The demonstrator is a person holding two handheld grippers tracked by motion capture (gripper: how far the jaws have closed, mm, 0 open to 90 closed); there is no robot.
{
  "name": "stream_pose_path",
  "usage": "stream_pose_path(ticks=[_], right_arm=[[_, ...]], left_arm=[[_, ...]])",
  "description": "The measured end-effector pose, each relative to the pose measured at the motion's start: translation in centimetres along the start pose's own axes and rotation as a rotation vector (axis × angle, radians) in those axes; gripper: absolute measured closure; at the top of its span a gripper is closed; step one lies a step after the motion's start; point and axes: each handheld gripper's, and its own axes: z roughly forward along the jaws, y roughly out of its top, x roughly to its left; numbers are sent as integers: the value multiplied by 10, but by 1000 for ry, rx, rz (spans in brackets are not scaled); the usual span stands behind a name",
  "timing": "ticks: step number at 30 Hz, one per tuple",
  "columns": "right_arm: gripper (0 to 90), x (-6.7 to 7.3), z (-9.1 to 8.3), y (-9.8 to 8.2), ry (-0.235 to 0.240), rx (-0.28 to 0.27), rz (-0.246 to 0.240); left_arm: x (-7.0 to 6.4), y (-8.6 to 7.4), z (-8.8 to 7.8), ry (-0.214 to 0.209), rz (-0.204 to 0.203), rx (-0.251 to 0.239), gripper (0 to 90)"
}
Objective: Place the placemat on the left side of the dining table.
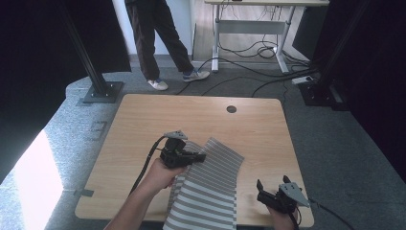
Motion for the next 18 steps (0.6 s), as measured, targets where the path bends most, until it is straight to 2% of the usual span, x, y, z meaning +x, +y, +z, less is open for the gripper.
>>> stream_pose_path(ticks=[2,5,8,12,15,18], right_arm=[[0,0,0,0,0,1,1],[0,0,0,0,-2,2,1],[0,0,0,0,-4,2,2],[0,1,0,0,-8,5,4],[0,1,0,0,-8,3,2],[0,0,0,0,-7,3,1]], left_arm=[[-4,3,-10,-28,14,-10,868],[-12,9,-25,-34,54,-28,869],[-21,13,-37,1,124,-38,869],[-24,19,-50,11,176,-42,869],[-25,24,-61,34,217,-23,869],[-26,30,-81,40,252,-5,869]])
